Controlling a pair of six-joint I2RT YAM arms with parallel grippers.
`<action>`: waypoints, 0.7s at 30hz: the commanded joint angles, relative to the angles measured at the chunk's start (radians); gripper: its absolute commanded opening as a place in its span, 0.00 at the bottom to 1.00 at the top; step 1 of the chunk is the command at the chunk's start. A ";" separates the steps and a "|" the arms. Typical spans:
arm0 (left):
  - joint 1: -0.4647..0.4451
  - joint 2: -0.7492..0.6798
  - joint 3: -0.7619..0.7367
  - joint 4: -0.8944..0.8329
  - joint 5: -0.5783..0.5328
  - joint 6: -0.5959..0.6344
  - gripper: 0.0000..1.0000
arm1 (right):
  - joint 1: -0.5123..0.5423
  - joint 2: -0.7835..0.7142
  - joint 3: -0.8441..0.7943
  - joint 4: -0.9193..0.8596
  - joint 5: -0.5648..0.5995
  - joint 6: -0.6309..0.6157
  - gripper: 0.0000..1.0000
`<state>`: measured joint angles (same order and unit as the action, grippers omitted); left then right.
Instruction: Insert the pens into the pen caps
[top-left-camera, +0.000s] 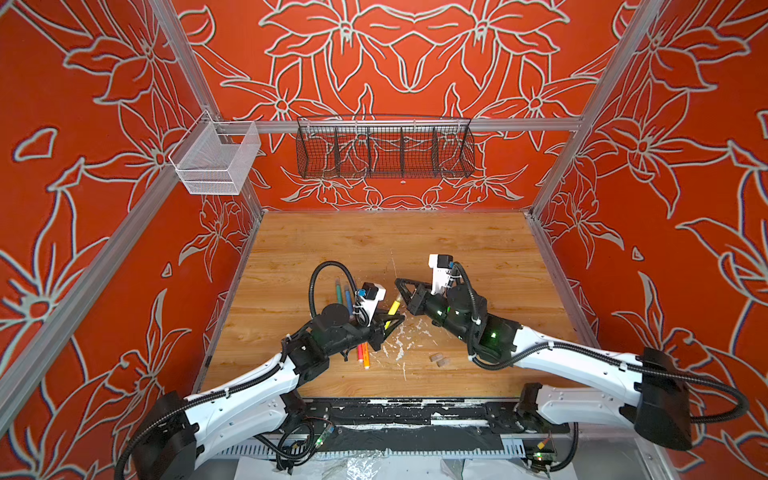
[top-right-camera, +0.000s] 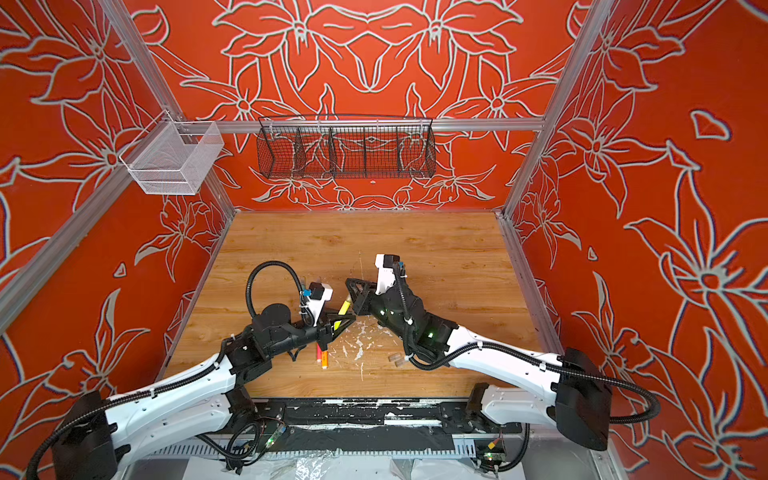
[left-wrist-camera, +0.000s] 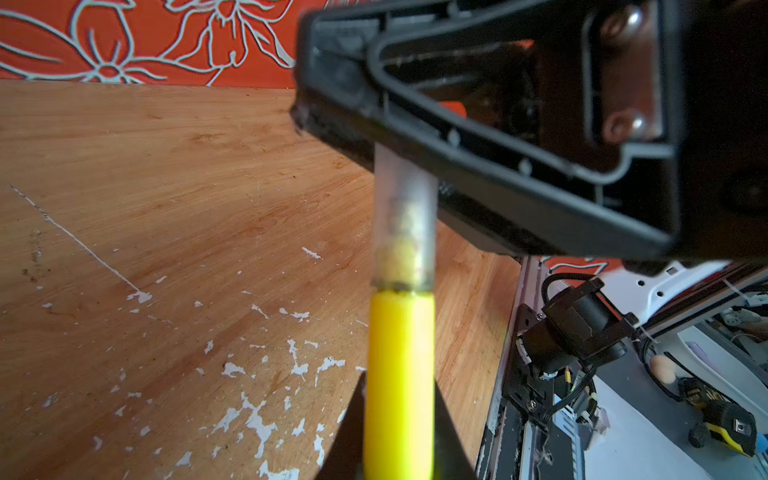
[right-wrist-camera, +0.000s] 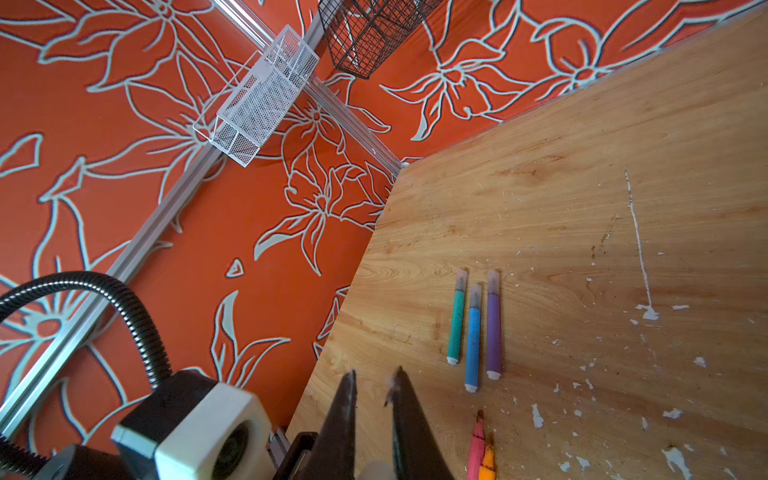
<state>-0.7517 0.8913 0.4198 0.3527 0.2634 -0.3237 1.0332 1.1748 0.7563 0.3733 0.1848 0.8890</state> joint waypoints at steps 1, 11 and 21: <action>0.053 -0.018 0.099 0.051 -0.179 -0.062 0.00 | 0.098 0.022 -0.049 -0.017 -0.114 0.023 0.00; 0.165 0.086 0.332 -0.016 -0.212 -0.122 0.00 | 0.245 0.081 -0.082 0.114 -0.095 0.045 0.00; 0.262 0.114 0.359 -0.050 -0.145 -0.135 0.00 | 0.250 -0.050 -0.101 0.020 -0.008 0.005 0.03</action>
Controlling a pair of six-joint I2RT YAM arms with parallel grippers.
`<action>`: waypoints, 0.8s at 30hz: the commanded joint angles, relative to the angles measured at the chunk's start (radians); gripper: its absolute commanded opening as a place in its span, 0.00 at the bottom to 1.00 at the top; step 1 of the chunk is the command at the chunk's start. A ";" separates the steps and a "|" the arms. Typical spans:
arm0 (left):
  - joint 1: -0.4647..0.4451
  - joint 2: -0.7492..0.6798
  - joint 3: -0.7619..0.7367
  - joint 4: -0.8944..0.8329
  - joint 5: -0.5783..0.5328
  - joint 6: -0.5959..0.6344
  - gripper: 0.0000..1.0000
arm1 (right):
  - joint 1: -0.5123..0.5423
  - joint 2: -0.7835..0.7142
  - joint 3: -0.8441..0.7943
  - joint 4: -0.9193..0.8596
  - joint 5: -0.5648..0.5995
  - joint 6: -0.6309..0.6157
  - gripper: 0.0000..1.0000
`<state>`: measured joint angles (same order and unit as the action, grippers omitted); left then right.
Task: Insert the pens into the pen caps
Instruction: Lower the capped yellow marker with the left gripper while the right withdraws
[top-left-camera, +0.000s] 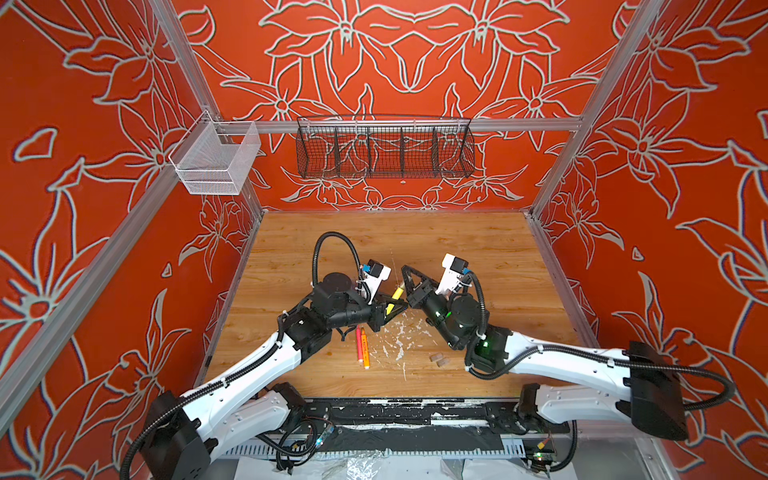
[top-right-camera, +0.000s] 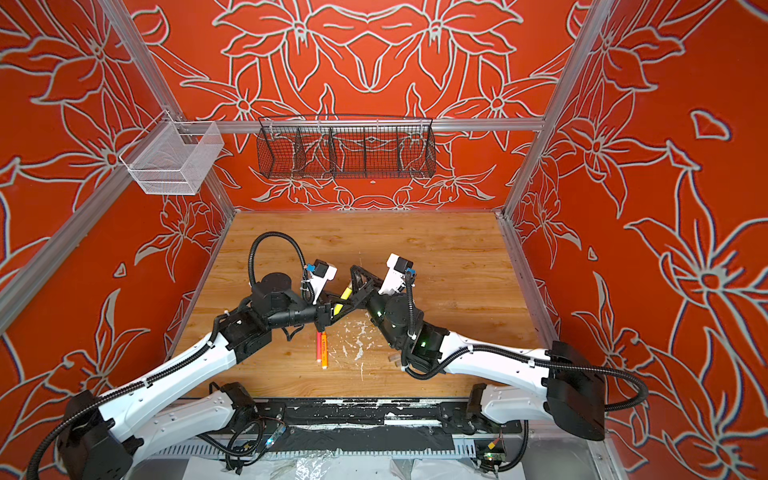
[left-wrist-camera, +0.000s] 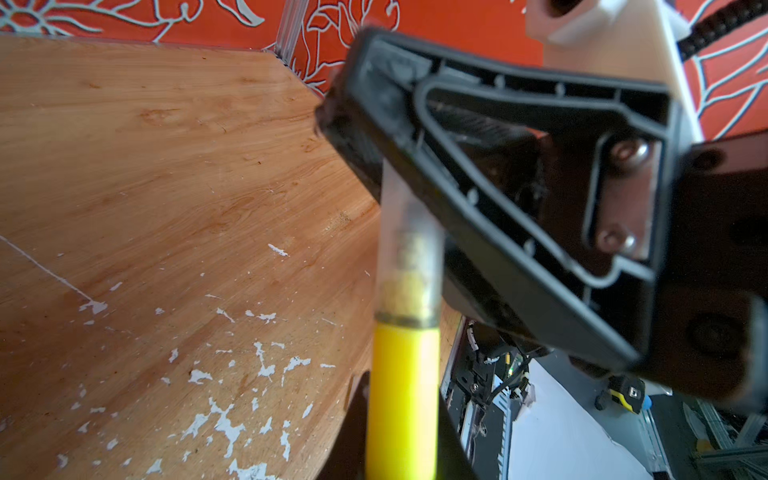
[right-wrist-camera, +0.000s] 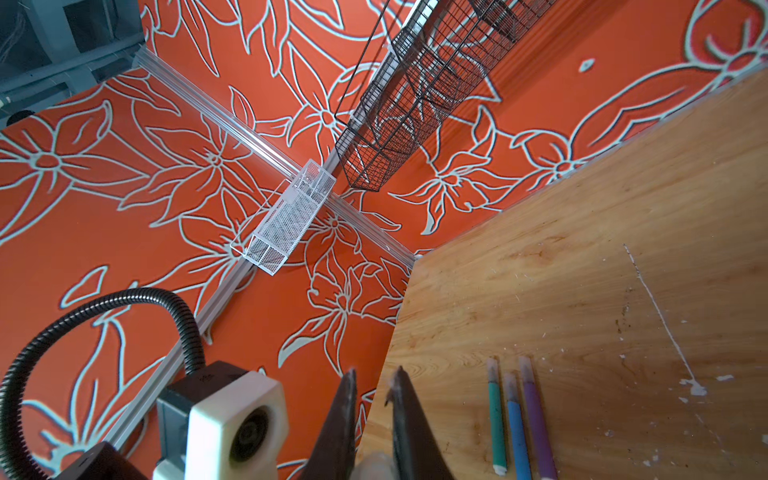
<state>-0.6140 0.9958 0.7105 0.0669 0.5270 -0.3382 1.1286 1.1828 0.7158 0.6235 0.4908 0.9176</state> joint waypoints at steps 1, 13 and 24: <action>0.122 0.000 0.047 0.218 -0.420 -0.118 0.00 | 0.136 -0.100 -0.057 -0.268 -0.304 -0.040 0.11; -0.031 -0.105 -0.031 -0.285 -0.807 -0.300 0.00 | -0.125 -0.449 0.032 -0.739 0.021 -0.457 0.86; -0.153 0.325 0.175 -0.559 -1.001 -0.601 0.00 | -0.527 -0.395 -0.175 -0.734 0.110 -0.474 0.93</action>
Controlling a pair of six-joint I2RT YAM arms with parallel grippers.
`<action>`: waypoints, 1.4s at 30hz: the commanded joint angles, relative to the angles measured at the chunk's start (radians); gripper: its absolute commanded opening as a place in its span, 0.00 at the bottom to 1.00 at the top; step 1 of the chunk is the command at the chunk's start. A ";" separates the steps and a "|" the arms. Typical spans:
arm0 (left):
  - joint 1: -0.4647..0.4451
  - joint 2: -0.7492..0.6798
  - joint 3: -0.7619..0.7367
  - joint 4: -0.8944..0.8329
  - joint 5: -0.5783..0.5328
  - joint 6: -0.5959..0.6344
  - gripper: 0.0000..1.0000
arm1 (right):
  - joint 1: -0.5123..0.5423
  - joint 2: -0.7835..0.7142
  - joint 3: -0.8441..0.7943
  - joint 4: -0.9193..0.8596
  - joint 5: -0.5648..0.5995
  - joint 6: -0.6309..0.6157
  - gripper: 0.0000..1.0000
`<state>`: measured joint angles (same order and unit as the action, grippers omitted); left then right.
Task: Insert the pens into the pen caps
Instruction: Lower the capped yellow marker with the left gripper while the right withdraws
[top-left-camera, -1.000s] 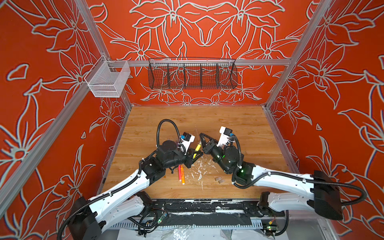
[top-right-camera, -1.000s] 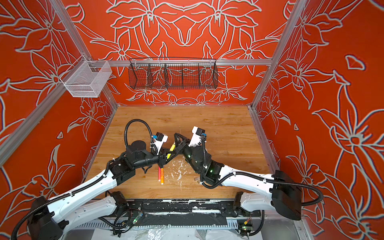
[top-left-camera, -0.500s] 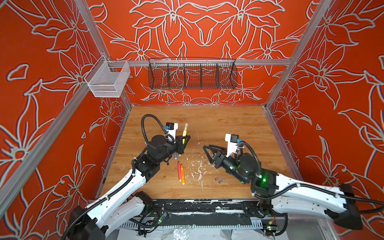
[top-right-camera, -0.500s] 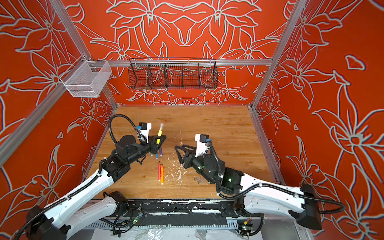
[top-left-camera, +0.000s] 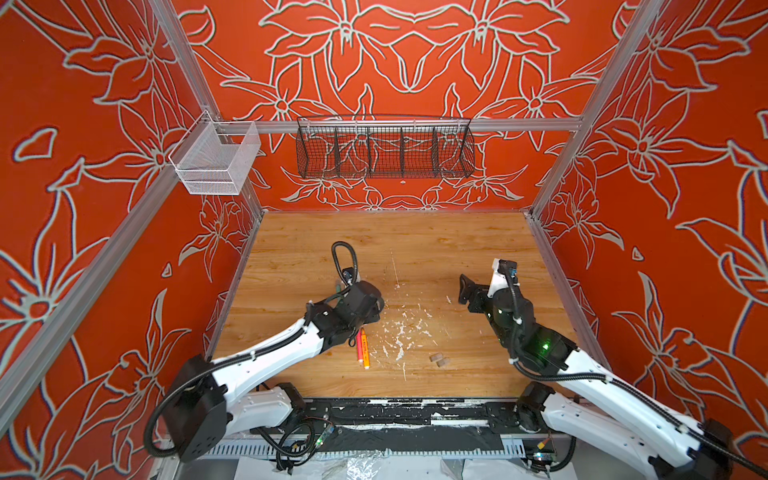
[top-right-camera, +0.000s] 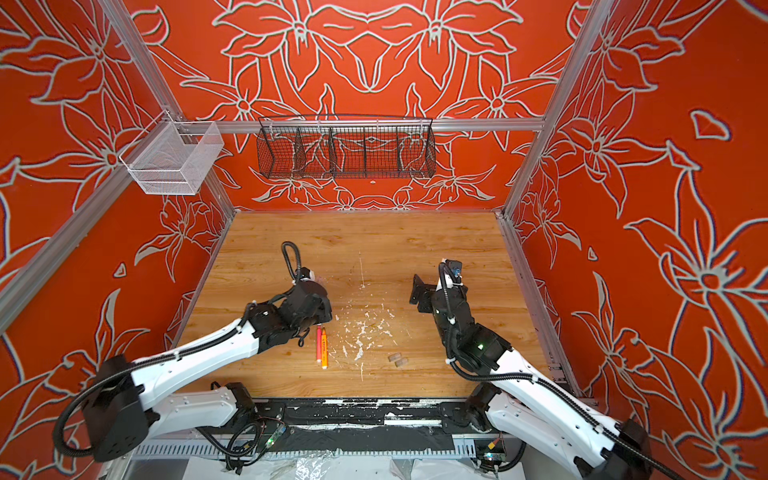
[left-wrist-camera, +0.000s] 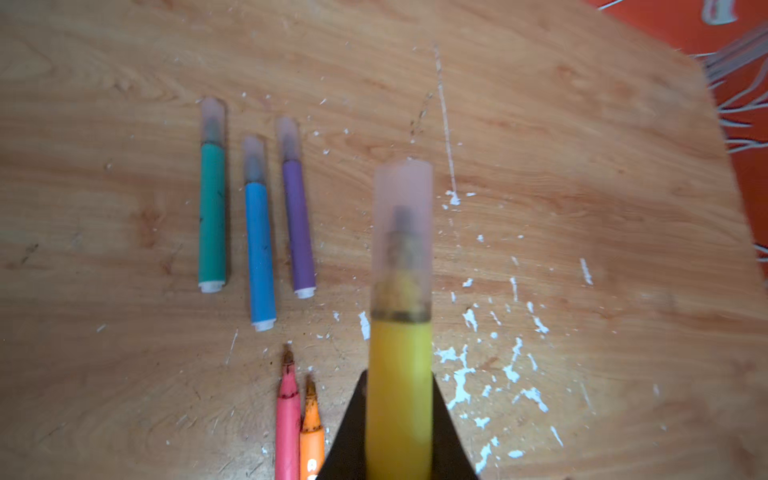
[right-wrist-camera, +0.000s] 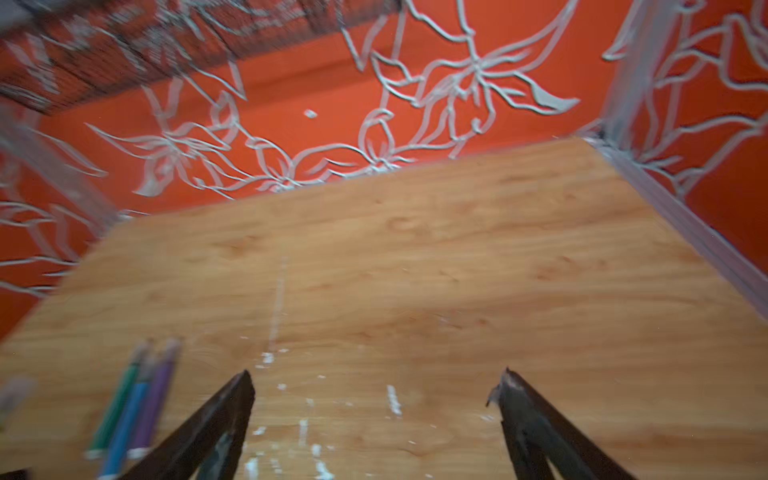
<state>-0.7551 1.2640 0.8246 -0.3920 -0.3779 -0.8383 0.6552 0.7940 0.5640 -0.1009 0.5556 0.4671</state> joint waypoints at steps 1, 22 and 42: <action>-0.012 0.094 0.084 -0.119 -0.105 -0.113 0.00 | -0.077 -0.004 -0.043 0.003 0.057 -0.025 0.93; 0.076 0.639 0.430 -0.355 -0.153 -0.181 0.00 | -0.250 -0.101 -0.315 0.246 0.105 -0.004 0.92; 0.143 0.688 0.403 -0.242 -0.061 -0.084 0.07 | -0.250 -0.012 -0.277 0.260 0.081 -0.010 0.88</action>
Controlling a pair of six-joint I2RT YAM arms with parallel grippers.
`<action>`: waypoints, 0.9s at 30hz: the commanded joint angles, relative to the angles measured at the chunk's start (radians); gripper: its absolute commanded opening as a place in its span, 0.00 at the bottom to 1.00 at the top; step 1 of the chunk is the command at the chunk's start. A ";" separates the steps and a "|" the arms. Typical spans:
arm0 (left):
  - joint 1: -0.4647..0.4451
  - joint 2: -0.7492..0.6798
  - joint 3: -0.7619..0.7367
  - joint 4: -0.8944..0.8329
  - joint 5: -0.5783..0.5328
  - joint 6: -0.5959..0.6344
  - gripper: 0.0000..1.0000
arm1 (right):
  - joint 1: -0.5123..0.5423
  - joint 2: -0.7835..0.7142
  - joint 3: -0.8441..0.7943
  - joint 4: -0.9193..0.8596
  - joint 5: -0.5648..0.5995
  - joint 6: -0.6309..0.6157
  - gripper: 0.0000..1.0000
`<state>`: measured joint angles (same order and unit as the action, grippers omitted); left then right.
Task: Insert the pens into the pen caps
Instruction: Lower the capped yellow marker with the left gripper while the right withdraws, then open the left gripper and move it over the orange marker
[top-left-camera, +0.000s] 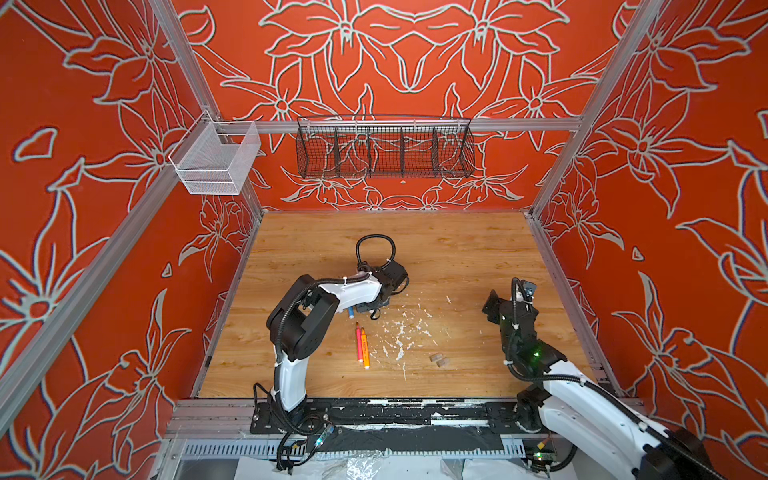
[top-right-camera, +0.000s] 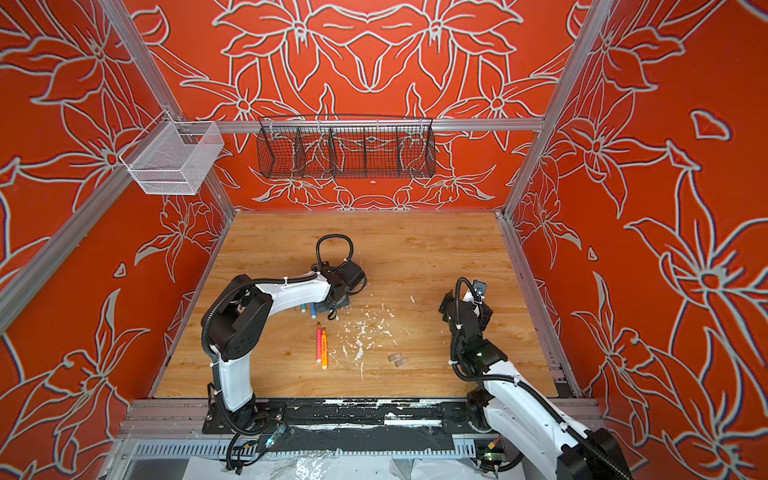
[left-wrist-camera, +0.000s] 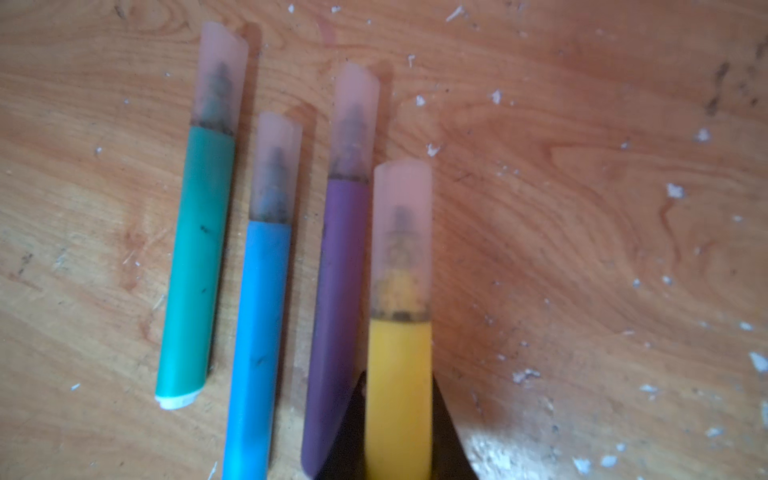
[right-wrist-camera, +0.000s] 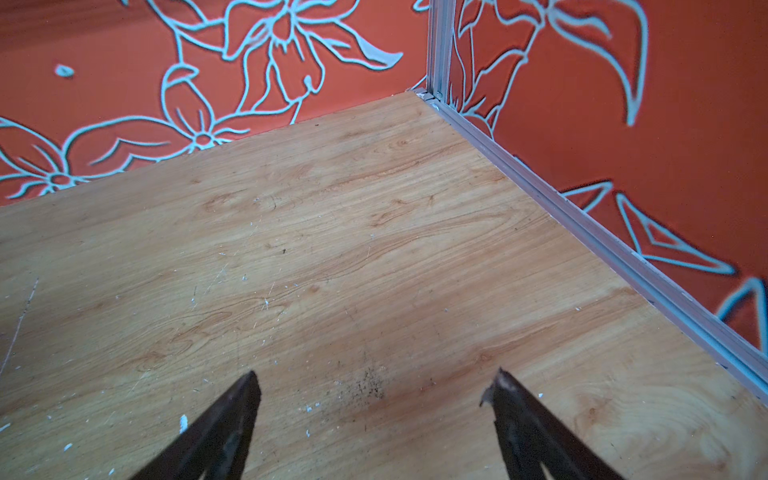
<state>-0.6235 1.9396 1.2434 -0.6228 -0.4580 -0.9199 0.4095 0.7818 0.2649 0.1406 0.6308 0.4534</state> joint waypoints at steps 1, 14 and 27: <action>0.013 0.010 -0.021 -0.009 0.022 0.000 0.09 | -0.005 0.000 0.022 0.019 0.005 0.004 0.88; 0.031 -0.022 -0.003 -0.054 0.016 0.021 0.21 | -0.005 0.002 0.022 0.020 0.002 0.004 0.87; 0.023 -0.146 -0.001 -0.114 0.016 0.048 0.24 | -0.006 0.002 0.022 0.019 0.001 0.004 0.87</action>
<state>-0.5968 1.8698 1.2419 -0.6712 -0.4286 -0.8722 0.4095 0.7845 0.2649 0.1444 0.6304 0.4534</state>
